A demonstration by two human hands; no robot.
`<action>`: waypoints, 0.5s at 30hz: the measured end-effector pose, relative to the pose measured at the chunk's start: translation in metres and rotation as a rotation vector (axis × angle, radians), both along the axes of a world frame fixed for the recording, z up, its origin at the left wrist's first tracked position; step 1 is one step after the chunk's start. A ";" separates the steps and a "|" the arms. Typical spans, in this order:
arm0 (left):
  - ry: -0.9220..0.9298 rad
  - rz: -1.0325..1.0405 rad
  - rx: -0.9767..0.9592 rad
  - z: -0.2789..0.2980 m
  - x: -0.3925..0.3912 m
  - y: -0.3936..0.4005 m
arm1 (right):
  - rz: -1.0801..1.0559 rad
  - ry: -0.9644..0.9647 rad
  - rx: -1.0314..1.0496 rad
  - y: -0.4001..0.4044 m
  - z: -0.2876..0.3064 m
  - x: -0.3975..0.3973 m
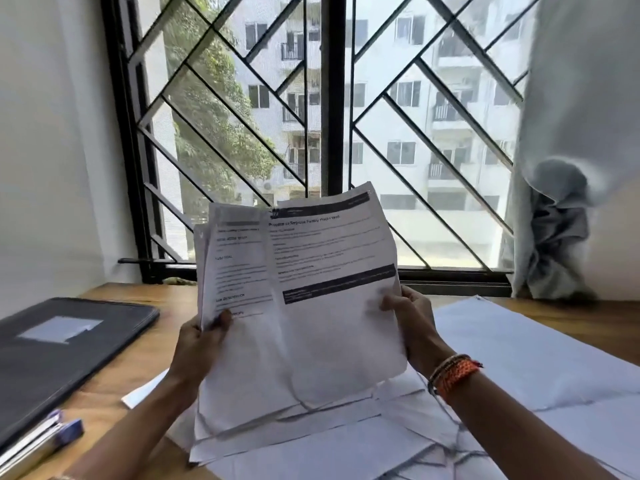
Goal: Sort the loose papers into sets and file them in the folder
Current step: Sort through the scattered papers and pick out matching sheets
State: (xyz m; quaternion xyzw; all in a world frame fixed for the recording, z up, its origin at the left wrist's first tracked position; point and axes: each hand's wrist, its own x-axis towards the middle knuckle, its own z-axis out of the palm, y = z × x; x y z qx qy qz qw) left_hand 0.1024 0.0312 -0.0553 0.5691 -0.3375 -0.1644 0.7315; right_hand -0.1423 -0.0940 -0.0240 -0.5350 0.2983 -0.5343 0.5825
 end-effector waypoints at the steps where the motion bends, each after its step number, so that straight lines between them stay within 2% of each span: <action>1: -0.002 0.002 0.003 0.001 -0.001 0.000 | 0.000 -0.004 -0.003 -0.001 -0.002 0.000; 15: 0.032 -0.012 0.010 0.007 -0.006 0.010 | -0.015 0.006 -0.009 -0.004 0.000 -0.003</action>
